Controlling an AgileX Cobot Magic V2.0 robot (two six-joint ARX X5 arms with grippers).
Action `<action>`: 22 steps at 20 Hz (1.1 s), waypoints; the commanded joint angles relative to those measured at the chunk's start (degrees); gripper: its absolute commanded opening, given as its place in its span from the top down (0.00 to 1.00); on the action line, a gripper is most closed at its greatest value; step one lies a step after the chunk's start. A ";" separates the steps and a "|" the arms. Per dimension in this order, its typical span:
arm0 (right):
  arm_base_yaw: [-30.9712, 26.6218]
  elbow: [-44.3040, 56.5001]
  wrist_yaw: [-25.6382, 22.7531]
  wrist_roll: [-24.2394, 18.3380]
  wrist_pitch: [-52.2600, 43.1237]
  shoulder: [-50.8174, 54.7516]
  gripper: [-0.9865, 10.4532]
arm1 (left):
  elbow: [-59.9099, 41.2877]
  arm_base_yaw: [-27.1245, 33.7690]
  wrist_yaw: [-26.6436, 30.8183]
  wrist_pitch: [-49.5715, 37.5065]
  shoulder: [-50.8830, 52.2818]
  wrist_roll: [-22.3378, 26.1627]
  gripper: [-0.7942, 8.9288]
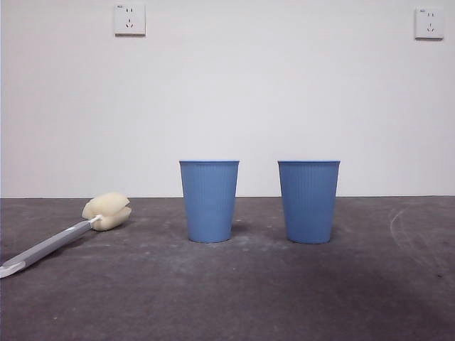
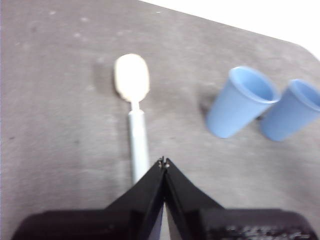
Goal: Pick up the cup brush,pick up the cup,insert the brush into the cup,clean the cup,put the cup brush back,put the cup back to the fixed position on the table
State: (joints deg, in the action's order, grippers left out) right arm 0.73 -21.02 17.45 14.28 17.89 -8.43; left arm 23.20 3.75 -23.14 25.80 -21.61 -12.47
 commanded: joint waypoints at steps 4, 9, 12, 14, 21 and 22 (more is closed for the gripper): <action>-0.04 -16.61 7.58 -12.72 18.86 -12.59 0.92 | 11.39 -0.04 -4.15 16.15 -3.04 8.55 0.93; -0.02 -28.02 12.41 -22.27 34.34 -22.43 0.92 | 19.34 -0.85 -5.88 27.41 -6.38 13.22 0.93; 0.00 -31.41 12.81 -25.44 39.26 -25.99 0.92 | 22.03 -1.79 -6.84 29.68 -8.13 13.18 0.93; 0.00 -32.35 12.81 -25.49 40.06 -27.30 0.92 | 23.21 -2.36 -7.43 30.12 -9.22 13.16 0.93; 0.02 -34.49 12.81 -24.04 40.50 -28.55 0.50 | 24.33 -2.69 -10.38 30.27 -12.50 12.68 0.35; 0.02 -34.69 12.79 -23.28 40.52 -28.63 0.41 | 24.33 -2.75 -11.02 30.27 -12.96 12.68 0.27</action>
State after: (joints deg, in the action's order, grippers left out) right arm 0.73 -55.55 30.04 -9.80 58.57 -36.95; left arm 47.37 1.19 -33.74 56.14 -34.59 -0.03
